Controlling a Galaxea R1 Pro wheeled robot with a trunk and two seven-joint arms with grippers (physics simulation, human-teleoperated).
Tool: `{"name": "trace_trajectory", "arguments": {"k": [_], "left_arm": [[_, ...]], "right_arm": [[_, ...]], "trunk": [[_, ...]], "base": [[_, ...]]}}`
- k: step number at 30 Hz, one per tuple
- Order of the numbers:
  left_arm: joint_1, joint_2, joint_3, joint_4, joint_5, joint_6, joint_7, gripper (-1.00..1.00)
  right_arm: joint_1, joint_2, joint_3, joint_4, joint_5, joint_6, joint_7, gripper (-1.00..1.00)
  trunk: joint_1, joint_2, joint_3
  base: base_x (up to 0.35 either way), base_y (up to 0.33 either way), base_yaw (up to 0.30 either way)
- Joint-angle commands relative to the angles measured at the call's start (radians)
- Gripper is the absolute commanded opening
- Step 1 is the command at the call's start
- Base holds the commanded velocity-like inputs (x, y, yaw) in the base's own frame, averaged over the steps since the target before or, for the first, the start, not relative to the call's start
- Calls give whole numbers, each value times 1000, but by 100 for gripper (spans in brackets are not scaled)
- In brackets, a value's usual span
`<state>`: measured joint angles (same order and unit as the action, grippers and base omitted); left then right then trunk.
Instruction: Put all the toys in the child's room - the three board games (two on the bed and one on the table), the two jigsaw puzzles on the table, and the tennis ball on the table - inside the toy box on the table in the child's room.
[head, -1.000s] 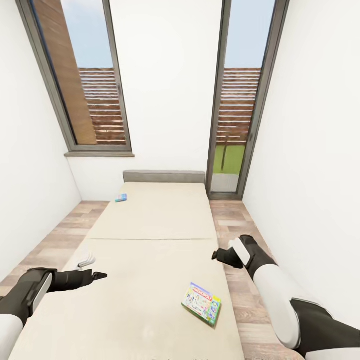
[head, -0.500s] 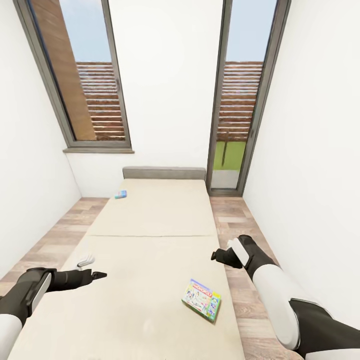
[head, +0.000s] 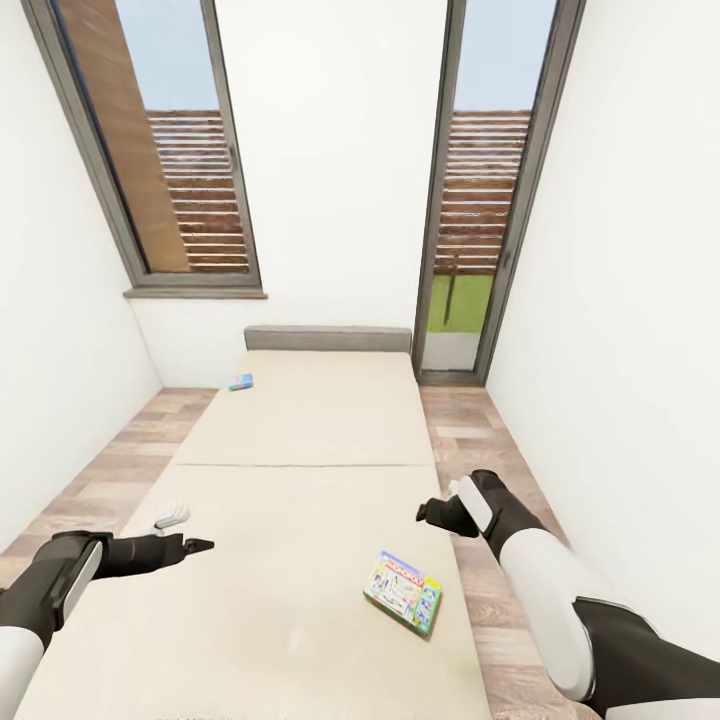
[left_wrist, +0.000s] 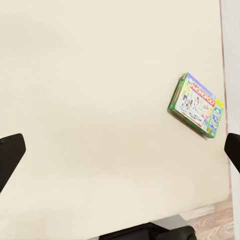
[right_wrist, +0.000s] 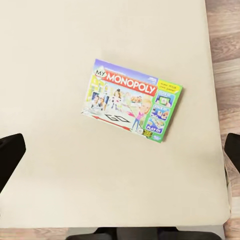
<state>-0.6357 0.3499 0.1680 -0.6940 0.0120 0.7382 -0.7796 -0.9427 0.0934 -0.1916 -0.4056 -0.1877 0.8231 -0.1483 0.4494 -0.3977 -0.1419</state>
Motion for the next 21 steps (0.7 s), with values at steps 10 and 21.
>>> {"name": "trace_trajectory", "arguments": {"k": [10, 21], "left_arm": [[-1, 5, 2, -5, 0, 8, -110, 100], [-1, 45, 2, -5, -2, 0, -315, 100]], "right_arm": [[-1, 6, -3, -5, -11, 4, -9, 100], [-2, 9, -3, -12, -10, 4, -5, 100]], "trunk": [[1, -2, -19], [1, -2, -37]], "base": [[0, 0, 0], [0, 0, 0]]}}
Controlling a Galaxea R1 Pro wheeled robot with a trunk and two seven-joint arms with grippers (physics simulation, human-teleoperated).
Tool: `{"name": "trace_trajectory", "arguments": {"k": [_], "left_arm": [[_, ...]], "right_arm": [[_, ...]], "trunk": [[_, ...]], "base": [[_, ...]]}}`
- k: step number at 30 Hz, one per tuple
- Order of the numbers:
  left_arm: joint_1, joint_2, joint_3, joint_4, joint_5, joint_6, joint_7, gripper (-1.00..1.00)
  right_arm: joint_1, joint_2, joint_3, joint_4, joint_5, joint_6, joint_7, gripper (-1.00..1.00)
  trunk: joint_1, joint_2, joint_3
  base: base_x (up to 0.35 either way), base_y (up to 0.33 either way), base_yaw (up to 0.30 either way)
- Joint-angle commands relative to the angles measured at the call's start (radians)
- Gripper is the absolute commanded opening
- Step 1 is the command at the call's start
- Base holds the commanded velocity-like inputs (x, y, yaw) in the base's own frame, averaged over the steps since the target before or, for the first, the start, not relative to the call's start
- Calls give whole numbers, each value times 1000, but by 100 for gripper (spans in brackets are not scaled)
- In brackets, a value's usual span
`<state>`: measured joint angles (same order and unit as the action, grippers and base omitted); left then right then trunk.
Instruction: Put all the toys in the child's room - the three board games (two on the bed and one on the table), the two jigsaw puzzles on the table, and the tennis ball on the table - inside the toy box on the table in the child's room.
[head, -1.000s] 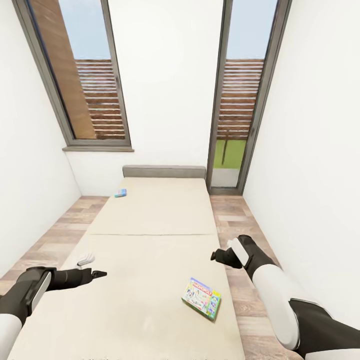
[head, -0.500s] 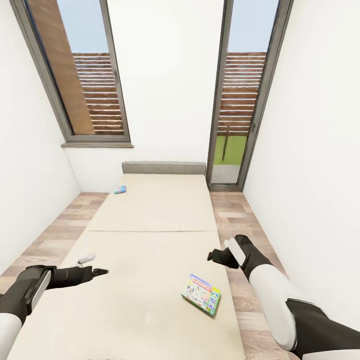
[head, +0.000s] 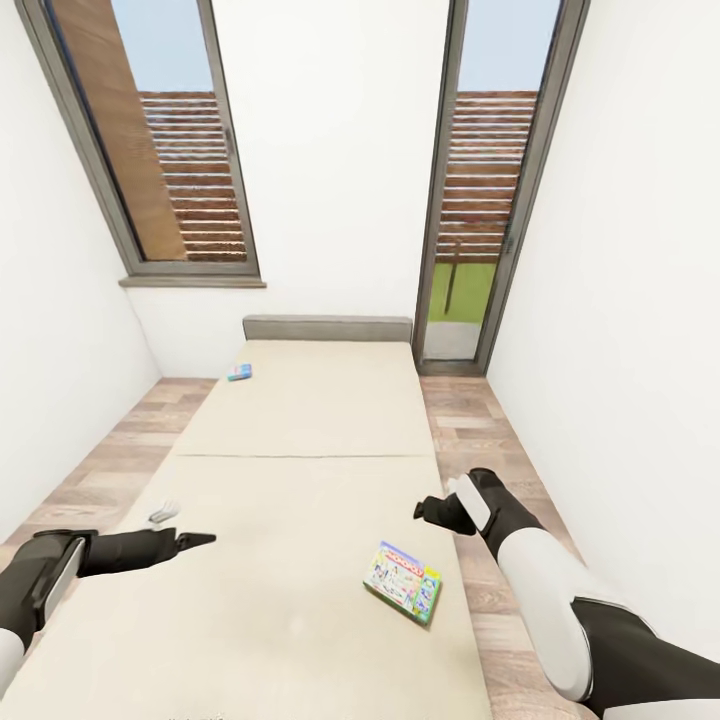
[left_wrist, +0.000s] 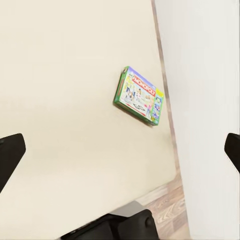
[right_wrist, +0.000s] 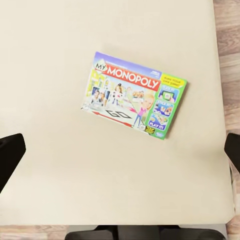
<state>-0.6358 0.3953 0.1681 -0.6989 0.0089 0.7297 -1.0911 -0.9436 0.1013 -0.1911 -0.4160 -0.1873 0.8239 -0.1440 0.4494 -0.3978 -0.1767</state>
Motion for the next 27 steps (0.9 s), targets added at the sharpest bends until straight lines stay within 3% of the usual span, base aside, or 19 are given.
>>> {"name": "trace_trajectory", "arguments": {"k": [1, 10, 27], "left_arm": [[-1, 1, 2, 0, 1, 9, -11, 100], [-1, 6, 2, -1, 0, 7, -47, 100], [-1, 7, 2, 0, 0, 7, -50, 100]], "right_arm": [[-1, 1, -4, -2, -11, 3, -10, 100], [-3, 1, -4, -30, -11, 5, -10, 100], [-3, 0, -4, -50, -11, 9, -11, 100]], "trunk": [[1, -2, -4], [1, -2, -19], [1, -2, -47]], "base": [[0, 0, 0], [0, 0, 0], [42, 7, 0]]}}
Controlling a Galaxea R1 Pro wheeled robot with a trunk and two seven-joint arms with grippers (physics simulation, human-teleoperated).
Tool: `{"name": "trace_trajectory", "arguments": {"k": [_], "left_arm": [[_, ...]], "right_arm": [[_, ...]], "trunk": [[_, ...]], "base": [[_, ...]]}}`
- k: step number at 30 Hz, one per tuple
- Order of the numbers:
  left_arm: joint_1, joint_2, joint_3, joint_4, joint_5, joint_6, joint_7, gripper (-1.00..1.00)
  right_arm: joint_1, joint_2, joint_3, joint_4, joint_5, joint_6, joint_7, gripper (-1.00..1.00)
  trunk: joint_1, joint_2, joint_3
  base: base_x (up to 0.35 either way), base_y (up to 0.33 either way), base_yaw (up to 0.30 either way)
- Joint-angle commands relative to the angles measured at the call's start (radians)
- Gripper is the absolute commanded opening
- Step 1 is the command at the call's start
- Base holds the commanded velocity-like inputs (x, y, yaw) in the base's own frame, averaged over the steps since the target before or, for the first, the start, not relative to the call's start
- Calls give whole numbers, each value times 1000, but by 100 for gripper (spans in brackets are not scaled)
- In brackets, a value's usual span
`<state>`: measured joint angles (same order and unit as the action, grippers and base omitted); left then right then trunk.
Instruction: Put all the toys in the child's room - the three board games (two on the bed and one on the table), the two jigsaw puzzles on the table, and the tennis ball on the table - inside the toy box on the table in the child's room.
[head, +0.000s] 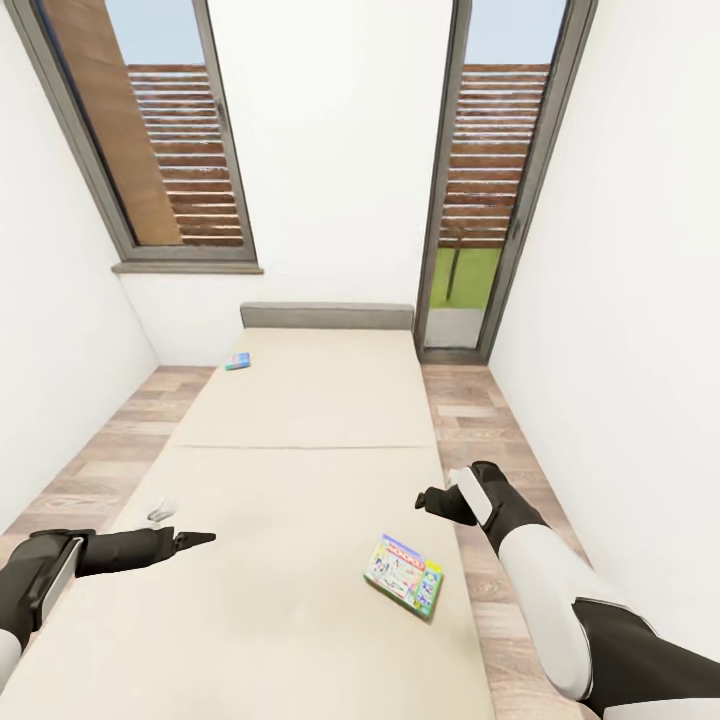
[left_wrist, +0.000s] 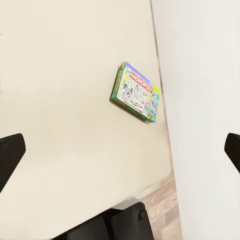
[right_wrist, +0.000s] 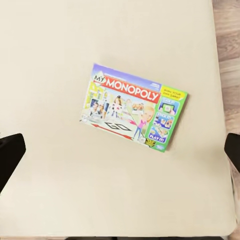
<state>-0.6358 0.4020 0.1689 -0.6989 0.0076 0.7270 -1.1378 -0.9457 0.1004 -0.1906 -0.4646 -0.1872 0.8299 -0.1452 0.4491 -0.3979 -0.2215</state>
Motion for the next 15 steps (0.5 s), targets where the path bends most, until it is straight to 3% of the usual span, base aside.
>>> {"name": "trace_trajectory", "arguments": {"k": [1, 15], "left_arm": [[-1, 0, 1, 0, 1, 9, -3, 100], [-1, -1, 1, -1, 2, 9, -2, 100]], "right_arm": [[-1, 1, -4, -1, -11, 3, -10, 100], [0, 0, -4, -2, -11, 3, -8, 100]], "trunk": [[1, -2, -4], [1, -2, -27]], "base": [[181, 34, 0], [43, 7, 0]]}}
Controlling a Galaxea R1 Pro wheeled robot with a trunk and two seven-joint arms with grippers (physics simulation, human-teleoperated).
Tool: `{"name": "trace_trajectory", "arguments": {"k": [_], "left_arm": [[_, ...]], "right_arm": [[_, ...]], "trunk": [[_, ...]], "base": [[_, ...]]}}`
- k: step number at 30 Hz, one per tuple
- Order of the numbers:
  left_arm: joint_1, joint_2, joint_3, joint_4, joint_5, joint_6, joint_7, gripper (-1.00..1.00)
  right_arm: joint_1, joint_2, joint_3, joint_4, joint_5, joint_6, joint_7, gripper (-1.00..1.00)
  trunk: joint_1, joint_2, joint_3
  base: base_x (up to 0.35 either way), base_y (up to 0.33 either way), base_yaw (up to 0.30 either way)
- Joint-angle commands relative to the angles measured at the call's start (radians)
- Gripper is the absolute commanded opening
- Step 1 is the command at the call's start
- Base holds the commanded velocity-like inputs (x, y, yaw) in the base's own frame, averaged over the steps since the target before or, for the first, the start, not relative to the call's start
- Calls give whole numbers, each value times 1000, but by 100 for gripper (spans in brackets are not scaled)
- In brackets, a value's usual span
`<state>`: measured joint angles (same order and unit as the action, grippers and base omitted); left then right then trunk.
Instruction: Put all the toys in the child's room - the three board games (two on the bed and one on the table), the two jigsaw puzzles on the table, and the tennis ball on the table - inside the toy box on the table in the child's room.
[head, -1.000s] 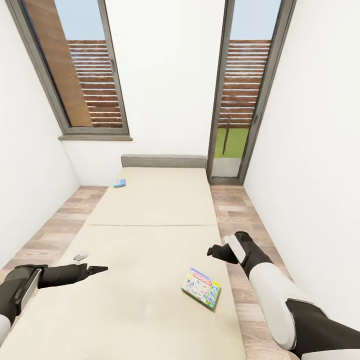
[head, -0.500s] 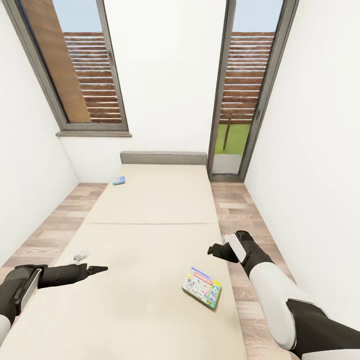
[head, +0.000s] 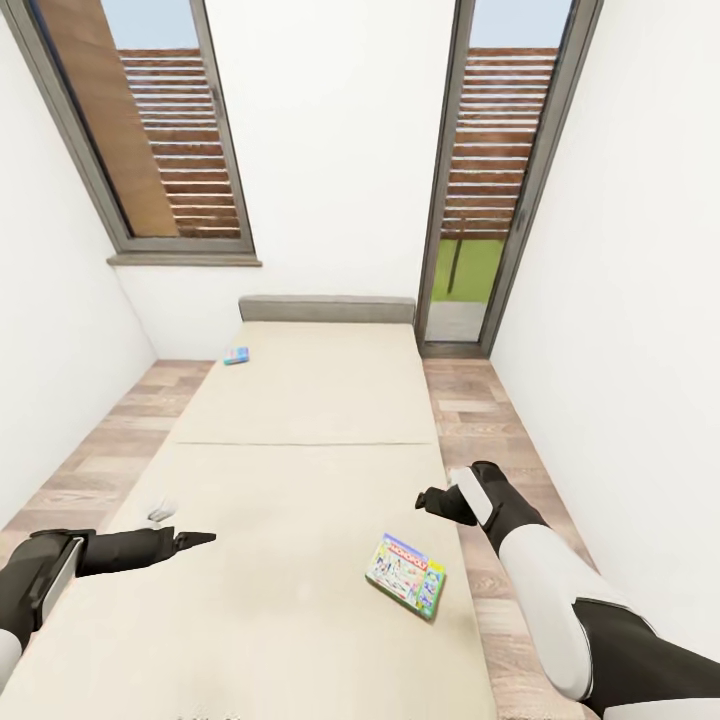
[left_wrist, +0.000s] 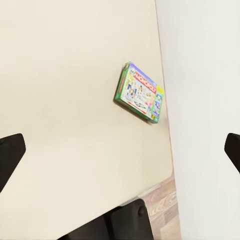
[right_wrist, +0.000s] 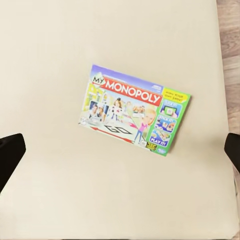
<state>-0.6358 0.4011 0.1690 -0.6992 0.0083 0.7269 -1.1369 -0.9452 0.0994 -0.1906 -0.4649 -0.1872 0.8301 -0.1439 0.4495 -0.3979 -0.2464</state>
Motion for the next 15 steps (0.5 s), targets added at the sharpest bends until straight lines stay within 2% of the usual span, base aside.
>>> {"name": "trace_trajectory", "arguments": {"k": [1, 15], "left_arm": [[-1, 0, 1, 0, 1, 9, -3, 100], [-1, -1, 1, 0, 1, 9, -3, 100]], "right_arm": [[-1, 1, -4, -1, -11, 3, -10, 100], [-1, 0, -3, -4, -11, 3, -9, 100]], "trunk": [[1, -2, -4], [1, -2, -27]], "base": [[4, 1, 0], [1, 0, 0]]}}
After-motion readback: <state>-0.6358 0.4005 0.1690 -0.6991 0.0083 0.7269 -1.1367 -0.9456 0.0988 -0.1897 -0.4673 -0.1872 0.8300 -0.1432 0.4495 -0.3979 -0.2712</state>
